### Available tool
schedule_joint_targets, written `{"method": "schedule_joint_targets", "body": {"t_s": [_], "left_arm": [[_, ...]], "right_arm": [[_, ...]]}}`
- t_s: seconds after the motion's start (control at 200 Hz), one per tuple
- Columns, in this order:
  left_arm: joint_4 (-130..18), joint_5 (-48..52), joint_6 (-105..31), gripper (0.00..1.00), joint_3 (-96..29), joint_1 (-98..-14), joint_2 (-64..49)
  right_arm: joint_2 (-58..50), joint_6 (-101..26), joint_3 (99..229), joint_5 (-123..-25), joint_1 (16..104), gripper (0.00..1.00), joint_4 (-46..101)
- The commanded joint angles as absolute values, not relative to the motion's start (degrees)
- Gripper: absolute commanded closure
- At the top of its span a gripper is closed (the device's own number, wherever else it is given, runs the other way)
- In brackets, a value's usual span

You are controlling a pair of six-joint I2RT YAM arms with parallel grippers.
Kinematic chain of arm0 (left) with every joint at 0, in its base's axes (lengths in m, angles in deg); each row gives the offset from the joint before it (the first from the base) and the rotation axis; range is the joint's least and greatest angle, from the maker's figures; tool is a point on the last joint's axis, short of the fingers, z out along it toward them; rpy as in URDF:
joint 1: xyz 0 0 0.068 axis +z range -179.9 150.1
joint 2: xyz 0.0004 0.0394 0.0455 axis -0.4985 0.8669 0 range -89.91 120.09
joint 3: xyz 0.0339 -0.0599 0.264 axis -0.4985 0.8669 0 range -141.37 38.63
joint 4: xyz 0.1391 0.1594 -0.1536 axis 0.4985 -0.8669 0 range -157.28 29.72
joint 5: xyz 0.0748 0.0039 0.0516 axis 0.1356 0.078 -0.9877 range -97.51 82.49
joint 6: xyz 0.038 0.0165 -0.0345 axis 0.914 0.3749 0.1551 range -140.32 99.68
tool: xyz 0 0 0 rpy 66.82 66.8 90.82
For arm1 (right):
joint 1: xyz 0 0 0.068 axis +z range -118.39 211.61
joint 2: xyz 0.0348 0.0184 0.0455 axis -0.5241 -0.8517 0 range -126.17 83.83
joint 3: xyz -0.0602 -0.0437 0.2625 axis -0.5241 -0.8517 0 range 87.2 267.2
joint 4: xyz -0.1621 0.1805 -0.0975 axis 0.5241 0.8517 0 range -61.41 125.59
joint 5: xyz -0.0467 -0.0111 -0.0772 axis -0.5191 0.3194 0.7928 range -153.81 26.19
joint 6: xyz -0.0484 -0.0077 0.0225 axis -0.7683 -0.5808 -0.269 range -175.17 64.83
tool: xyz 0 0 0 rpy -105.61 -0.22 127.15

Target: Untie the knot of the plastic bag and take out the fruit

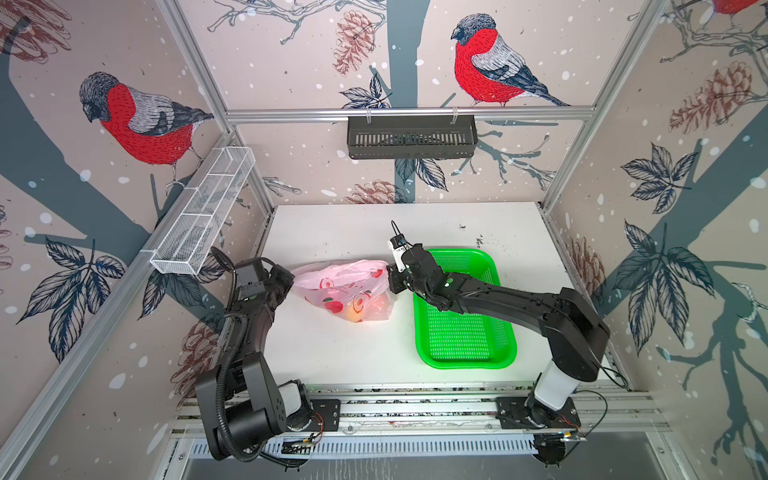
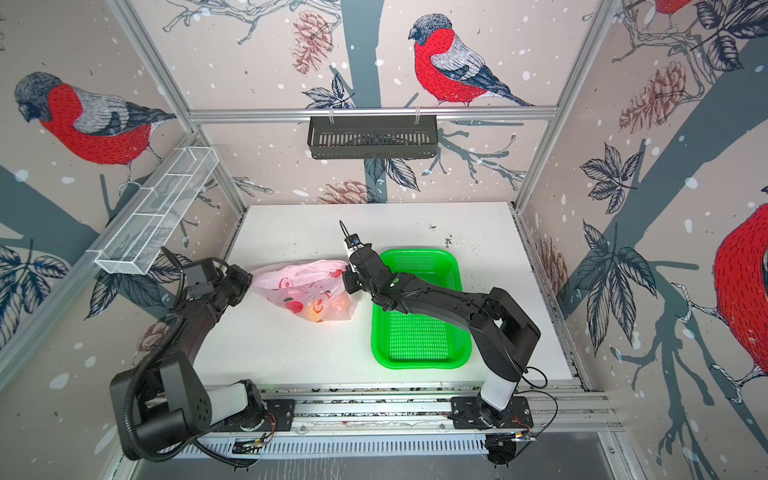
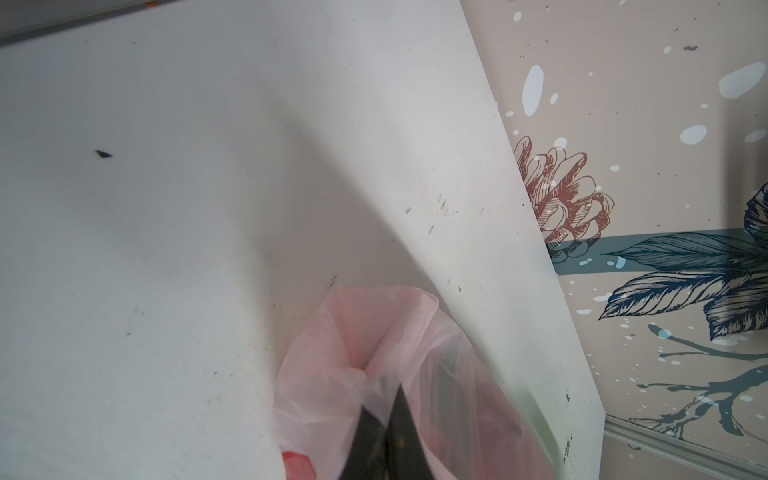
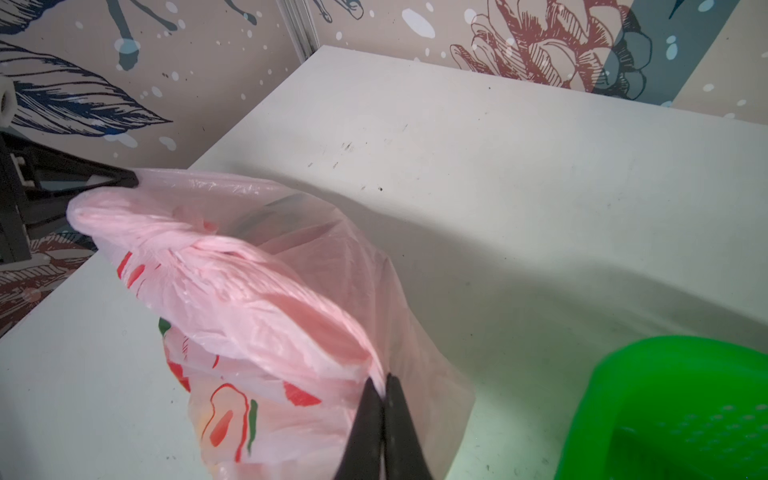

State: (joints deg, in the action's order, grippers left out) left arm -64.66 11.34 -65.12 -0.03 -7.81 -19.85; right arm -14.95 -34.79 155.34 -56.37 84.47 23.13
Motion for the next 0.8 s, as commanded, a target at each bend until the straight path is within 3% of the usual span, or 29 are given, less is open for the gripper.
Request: {"method": "schedule_joint_targets", "body": {"t_s": [0.0,0.08,0.2,0.481,0.586,0.791], "left_arm": [[-62.1,9.6,-65.1,1.00,0.9,-6.6,-21.2],[-62.3,10.4,-64.7,0.99,1.3,-6.4,-21.6],[-63.0,14.6,-62.6,0.88,0.9,-6.5,-21.9],[-70.3,14.8,-56.1,0.47,-2.3,-6.5,-26.1],[-72.4,15.5,-53.5,0.36,-4.1,-6.6,-27.7],[-77.2,16.3,-49.1,0.27,-7.5,-7.1,-28.4]], "right_arm": [[-15.0,-31.6,155.1,-55.5,83.7,0.95,18.9],[-15.5,-30.7,155.4,-57.7,83.2,0.94,17.7],[-16.9,-31.6,157.7,-57.9,84.0,0.86,19.1],[-18.4,-40.0,164.7,-50.2,89.3,0.51,27.4],[-19.9,-43.2,167.9,-47.9,90.8,0.45,29.6],[-25.0,-48.0,175.1,-44.5,91.8,0.40,33.0]]}}
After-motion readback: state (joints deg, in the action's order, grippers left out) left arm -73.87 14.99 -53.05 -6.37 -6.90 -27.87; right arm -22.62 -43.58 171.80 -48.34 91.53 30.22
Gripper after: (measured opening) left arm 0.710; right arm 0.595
